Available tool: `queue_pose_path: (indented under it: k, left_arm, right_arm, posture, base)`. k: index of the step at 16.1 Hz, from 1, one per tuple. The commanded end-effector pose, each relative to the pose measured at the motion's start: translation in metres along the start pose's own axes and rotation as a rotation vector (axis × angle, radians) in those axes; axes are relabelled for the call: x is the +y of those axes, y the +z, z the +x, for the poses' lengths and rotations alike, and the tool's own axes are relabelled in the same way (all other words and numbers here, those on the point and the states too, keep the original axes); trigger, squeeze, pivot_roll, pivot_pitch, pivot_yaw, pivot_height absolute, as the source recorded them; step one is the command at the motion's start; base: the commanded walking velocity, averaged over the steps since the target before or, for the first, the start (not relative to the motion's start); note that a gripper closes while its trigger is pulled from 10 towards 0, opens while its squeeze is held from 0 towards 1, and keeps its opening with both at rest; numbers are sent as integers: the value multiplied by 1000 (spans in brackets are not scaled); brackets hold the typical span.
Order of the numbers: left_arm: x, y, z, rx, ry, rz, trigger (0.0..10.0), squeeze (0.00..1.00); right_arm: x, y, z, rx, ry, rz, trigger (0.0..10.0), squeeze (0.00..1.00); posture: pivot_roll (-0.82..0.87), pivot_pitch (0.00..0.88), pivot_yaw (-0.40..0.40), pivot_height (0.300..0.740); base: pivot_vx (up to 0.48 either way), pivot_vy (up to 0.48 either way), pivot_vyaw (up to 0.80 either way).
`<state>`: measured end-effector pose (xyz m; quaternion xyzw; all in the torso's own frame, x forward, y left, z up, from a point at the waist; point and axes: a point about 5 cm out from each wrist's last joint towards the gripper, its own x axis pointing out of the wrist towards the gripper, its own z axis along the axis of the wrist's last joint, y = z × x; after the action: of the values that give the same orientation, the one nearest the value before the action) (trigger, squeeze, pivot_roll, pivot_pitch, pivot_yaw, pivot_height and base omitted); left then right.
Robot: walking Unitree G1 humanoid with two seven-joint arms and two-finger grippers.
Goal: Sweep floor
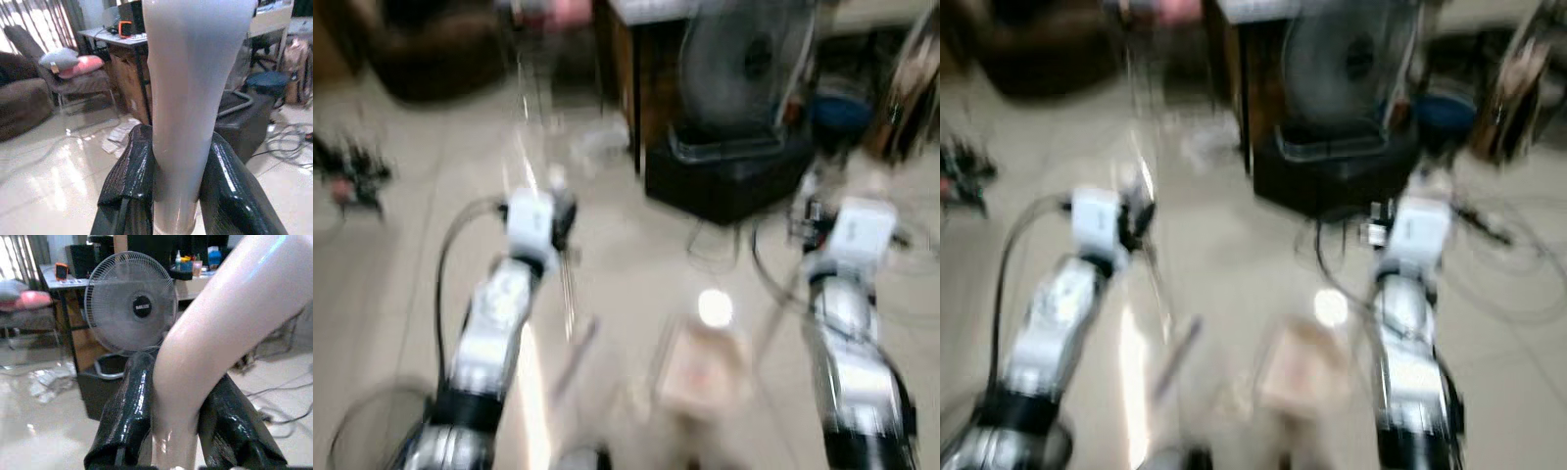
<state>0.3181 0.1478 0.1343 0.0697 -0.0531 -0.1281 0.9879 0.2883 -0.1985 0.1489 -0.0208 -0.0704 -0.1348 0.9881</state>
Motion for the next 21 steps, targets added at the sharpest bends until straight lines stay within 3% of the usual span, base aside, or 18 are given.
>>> queue_pose_path:
  k: [1,14,21]
  left_arm:
    - [-4,8,4,-34,-12,15,10000,0]
    - [-2,7,5,-25,-12,37,10000,0]
    - [-10,-3,28,23,2,56,10000,0]
  right_arm:
    - [-7,5,0,-27,-29,-11,10000,0]
    - [-8,3,-2,-27,-39,-5,10000,0]
    - [-5,-9,17,-66,61,-165,10000,0]
  posture:
    - [-3,108,74,740]
    - [7,120,85,740]
    - [26,173,115,740]
  base:
    - [0,0,0]
    - [0,0,0]
    - [0,0,0]
